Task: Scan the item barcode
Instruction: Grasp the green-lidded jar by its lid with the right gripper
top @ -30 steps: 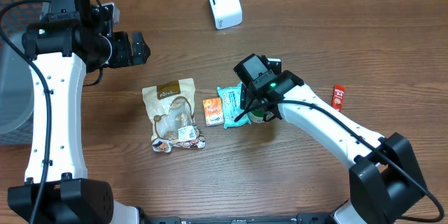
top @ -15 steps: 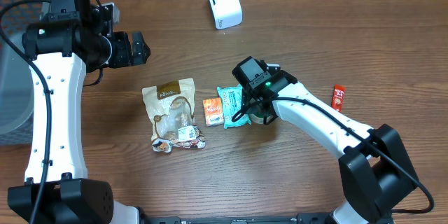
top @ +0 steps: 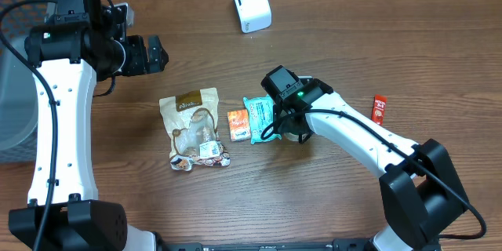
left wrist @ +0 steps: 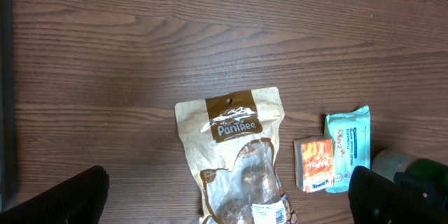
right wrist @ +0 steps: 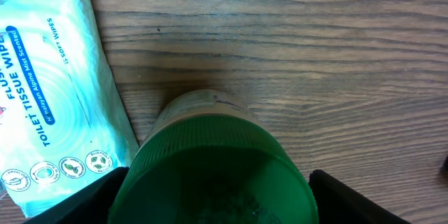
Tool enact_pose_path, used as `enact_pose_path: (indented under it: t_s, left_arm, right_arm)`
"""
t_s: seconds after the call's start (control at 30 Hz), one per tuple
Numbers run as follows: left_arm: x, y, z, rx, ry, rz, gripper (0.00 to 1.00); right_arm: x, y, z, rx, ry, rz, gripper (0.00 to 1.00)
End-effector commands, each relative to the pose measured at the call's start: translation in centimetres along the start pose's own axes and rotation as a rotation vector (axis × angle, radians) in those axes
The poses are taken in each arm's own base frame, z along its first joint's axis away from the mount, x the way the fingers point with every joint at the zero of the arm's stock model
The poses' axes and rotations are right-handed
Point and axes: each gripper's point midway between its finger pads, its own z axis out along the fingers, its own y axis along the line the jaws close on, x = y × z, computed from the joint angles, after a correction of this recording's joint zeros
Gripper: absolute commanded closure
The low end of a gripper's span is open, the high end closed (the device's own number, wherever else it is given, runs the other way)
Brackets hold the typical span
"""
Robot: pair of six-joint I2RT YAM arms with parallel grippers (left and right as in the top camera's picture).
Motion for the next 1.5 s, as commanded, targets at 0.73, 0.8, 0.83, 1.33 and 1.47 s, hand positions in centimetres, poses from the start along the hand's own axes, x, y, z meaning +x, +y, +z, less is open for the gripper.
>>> enact_pose_path:
  t_s: [0.73,0.8,0.83,1.33,1.47]
  left_arm:
    - [0.1,0.2,0.3,-0.004,0.008,-0.004,0.0]
    - [0.2,0.3,0.3,-0.004,0.009,-0.004,0.0]
    - [0.2,0.3,0.3,-0.004,0.009,-0.004,0.0]
    - [0.1,0.2,0.3,-0.004,0.009,-0.004,0.0]
    - [0.2,0.3,0.3,-0.004,0.009,-0.004,0.0]
  right_arm:
    - [-0.5,-0.1,0.1,-0.115,0.064,-0.142,0.19]
    - [-0.5,-0.1,0.3,-0.111,0.069,-0.144,0.19]
    - [-0.4,-0.1,0.5,-0.109,0.073,-0.144,0.2]
    - [0.7,-1.1,1.4,-0.061,0.13,-0.176,0.27]
    - [1.8,-1.9,1.3,-0.039,0.182,-0.18,0.27]
